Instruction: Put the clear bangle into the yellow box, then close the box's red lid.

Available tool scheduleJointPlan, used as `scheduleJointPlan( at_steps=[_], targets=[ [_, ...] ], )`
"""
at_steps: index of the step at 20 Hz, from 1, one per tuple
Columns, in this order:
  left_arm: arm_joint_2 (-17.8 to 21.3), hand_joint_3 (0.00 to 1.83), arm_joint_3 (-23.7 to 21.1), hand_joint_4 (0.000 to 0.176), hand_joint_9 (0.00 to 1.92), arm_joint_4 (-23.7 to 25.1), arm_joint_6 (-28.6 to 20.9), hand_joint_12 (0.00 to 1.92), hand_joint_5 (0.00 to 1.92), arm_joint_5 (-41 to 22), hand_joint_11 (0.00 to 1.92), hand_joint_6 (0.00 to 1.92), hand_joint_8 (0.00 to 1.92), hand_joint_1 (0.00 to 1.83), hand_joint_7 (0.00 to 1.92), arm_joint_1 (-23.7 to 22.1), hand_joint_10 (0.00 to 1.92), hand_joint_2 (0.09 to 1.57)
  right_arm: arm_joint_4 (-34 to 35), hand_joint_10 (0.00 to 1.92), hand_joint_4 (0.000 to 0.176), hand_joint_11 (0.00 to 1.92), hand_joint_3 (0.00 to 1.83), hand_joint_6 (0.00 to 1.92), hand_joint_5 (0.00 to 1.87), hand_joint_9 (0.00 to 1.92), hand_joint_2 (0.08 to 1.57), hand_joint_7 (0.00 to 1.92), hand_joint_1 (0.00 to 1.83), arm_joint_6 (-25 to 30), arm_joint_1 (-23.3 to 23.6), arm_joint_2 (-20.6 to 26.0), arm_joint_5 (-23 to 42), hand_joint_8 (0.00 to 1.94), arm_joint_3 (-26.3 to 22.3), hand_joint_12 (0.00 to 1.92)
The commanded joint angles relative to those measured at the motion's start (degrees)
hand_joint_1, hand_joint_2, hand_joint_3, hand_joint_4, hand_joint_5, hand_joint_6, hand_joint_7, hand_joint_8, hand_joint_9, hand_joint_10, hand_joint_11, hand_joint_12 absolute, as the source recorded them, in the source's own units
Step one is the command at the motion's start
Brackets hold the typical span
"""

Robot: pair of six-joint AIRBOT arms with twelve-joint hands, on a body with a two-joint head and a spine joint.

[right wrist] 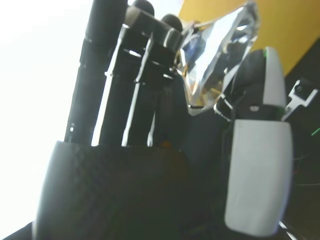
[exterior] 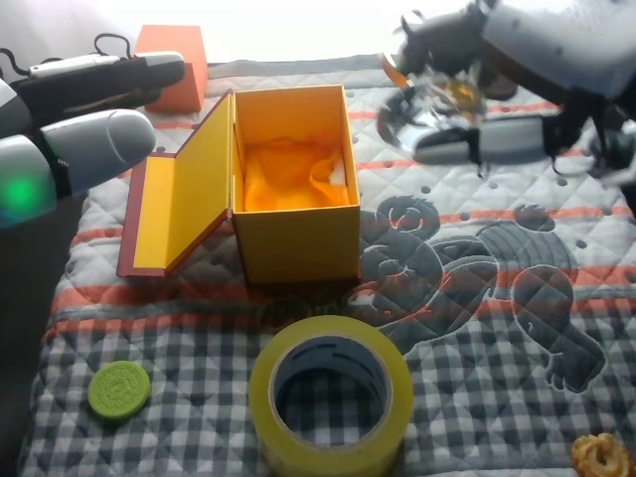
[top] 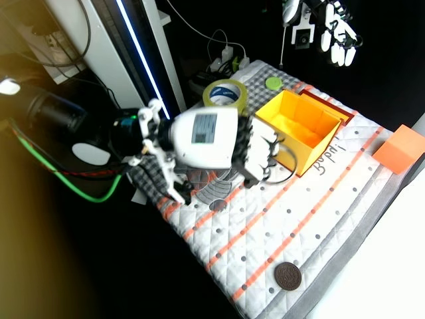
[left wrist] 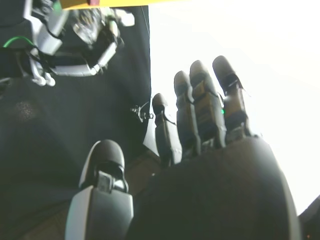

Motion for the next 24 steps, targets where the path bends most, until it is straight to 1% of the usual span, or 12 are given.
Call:
scheduleJointPlan(
  at_steps=[1, 7, 11, 12, 14, 16, 17, 18, 19, 20, 22, 24],
  targets=[
    [-0.3, 0.0, 0.4, 0.147, 0.34, -0.4, -0.4, 0.67, 0.44, -7.1, 0.0, 0.01, 0.01, 0.1, 0.43, -0.6, 0.0, 1.19, 0.4, 0.01, 0.0, 1.24, 0.0, 1.09, 0.83, 1.38, 1.13, 1.09, 1.25, 0.5, 1.6, 0.0, 9.0, 0.93, 0.2, 0.42],
    [-1.0, 0.0, 1.5, 0.15, 0.33, -0.8, -0.4, 0.62, 0.42, -6.0, 0.0, 0.0, 0.0, 0.06, 0.42, -1.4, 0.0, 1.19, -1.4, 0.01, 0.0, 1.29, 0.0, 1.01, 0.87, 1.42, 1.11, 1.15, 1.26, 0.6, 5.5, -5.5, 9.0, 0.85, 0.7, 0.44],
    [-2.6, 0.0, 3.0, 0.126, 0.35, -0.9, -0.4, 0.66, 0.45, -3.9, 0.0, 0.0, 0.0, 0.11, 0.43, -3.2, 0.0, 1.19, -0.6, 0.0, 0.0, 1.26, 0.0, 1.06, 0.86, 1.38, 1.12, 1.11, 1.25, 0.6, 6.0, -9.8, 8.9, 0.9, 2.1, 0.41],
    [-2.7, 0.0, 3.2, 0.133, 0.36, -0.9, -0.4, 0.68, 0.45, -3.7, 0.01, 0.0, 0.0, 0.11, 0.42, -3.3, 0.01, 1.19, -0.1, 0.4, 0.0, 1.24, 0.0, 0.93, 0.91, 1.26, 1.09, 1.14, 1.29, 0.6, 6.0, -10.7, 8.2, 0.84, 2.6, 0.45],
    [-2.7, 0.0, 3.2, 0.141, 0.35, -1.2, -0.4, 0.67, 0.42, -3.7, 0.0, 0.0, 0.0, 0.12, 0.38, -3.3, 0.0, 1.19, 0.4, 0.2, 0.0, 1.25, 0.0, 1.01, 0.89, 1.3, 1.11, 1.11, 1.25, 0.6, 5.6, -12.0, 7.0, 0.88, 3.6, 0.52],
    [-2.7, 0.0, 3.2, 0.15, 0.35, -1.3, -0.4, 0.64, 0.39, -3.4, 0.0, 0.0, 0.0, 0.1, 0.37, -3.3, 0.0, 1.2, 0.7, 0.01, 0.007, 0.9, 0.0, 1.15, 0.85, 1.21, 1.15, 0.98, 1.2, 0.6, 5.1, -12.7, 6.1, 1.02, 4.0, 1.02],
    [-2.7, 0.0, 3.2, 0.146, 0.34, -1.4, -0.4, 0.64, 0.39, -3.4, 0.0, 0.0, 0.0, 0.11, 0.36, -3.3, 0.0, 1.2, 0.8, 0.0, 0.0, 0.61, 0.0, 0.45, 0.72, 0.94, 1.13, 0.79, 1.02, 0.6, 4.9, -12.9, 5.9, 0.4, 4.0, 1.0],
    [-2.6, 0.0, 3.2, 0.146, 0.34, -1.5, -0.4, 0.64, 0.39, -3.5, 0.0, 0.0, 0.0, 0.11, 0.36, -3.3, 0.0, 1.2, 0.8, 0.0, 0.0, 0.61, 0.0, 0.45, 0.72, 0.94, 1.13, 0.79, 1.02, 0.7, 4.7, -13.1, 5.9, 0.4, 4.0, 1.0],
    [-2.6, 0.0, 3.1, 0.136, 0.32, -1.5, -0.4, 0.64, 0.38, -3.6, 0.0, 0.0, 0.0, 0.13, 0.34, -3.3, 0.0, 1.2, 0.8, 0.0, 0.0, 0.4, 0.0, 0.13, 0.64, 0.72, 1.11, 0.68, 0.85, 0.8, 4.5, -13.2, 5.9, 0.12, 3.9, 0.97],
    [-2.6, 0.0, 3.1, 0.135, 0.3, -1.5, -0.4, 0.66, 0.38, -3.6, 0.0, 0.0, 0.0, 0.09, 0.31, -3.3, 0.0, 1.21, 0.8, 0.0, 0.01, 0.04, 0.0, 0.0, 0.19, 0.45, 1.02, 0.4, 0.53, 0.8, 4.4, -13.2, 5.9, 0.0, 3.8, 1.08],
    [-2.6, 0.0, 3.0, 0.135, 0.3, -1.5, -0.4, 0.66, 0.38, -3.7, 0.0, 0.0, 0.0, 0.09, 0.32, -3.3, 0.0, 1.21, 1.2, 0.0, 0.0, 0.0, 0.0, 0.0, 0.01, 0.34, 1.01, 0.25, 0.24, 0.8, 4.1, -12.9, 6.0, 0.0, 3.6, 1.18],
    [-2.6, 0.0, 2.9, 0.135, 0.32, -1.5, -0.5, 0.66, 0.38, -3.7, 0.0, 0.0, 0.01, 0.1, 0.33, -3.3, 0.01, 1.21, 2.3, 0.0, 0.0, 0.0, 0.0, 0.0, 0.0, 0.33, 1.0, 0.26, 0.15, 0.8, 3.6, -12.5, 6.1, 0.0, 3.6, 1.05]
  ],
)
